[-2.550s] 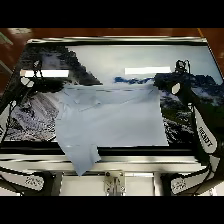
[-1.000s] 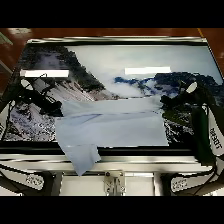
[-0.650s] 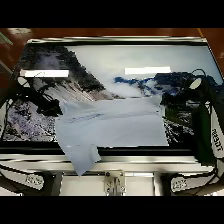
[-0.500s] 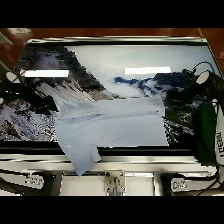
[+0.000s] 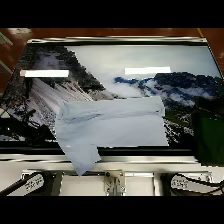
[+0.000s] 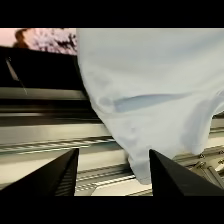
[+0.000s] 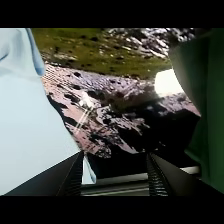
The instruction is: Fold the shirts.
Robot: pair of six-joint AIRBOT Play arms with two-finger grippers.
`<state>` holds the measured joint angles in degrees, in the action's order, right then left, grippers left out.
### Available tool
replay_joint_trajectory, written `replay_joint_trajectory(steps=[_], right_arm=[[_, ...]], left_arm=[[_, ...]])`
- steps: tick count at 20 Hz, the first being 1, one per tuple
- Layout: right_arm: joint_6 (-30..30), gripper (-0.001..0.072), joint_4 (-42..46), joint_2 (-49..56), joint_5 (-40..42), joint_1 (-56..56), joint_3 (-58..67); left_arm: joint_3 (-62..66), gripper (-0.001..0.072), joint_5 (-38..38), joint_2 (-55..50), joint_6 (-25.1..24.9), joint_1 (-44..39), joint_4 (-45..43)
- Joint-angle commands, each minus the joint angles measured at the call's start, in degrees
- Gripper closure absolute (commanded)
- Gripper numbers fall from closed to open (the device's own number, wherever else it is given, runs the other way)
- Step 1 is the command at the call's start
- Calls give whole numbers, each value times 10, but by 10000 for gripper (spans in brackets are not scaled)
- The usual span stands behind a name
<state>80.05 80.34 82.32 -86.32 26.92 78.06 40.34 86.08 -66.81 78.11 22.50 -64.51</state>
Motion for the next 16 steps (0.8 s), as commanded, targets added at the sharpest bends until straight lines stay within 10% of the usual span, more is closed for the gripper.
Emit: replay_joint_trajectory(steps=[1, 14, 16], right_arm=[[-3, 194, -13, -4, 14, 27, -26], [-2, 194, -12, -3, 109, 27, -92], [-4, 59, -14, 0, 85, 27, -94]], left_arm=[[-142, 174, -57, 35, -15, 9, 50], [-219, 256, -186, -2, 2, -58, 144], [-219, 383, -200, -19, 1, -85, 156]])
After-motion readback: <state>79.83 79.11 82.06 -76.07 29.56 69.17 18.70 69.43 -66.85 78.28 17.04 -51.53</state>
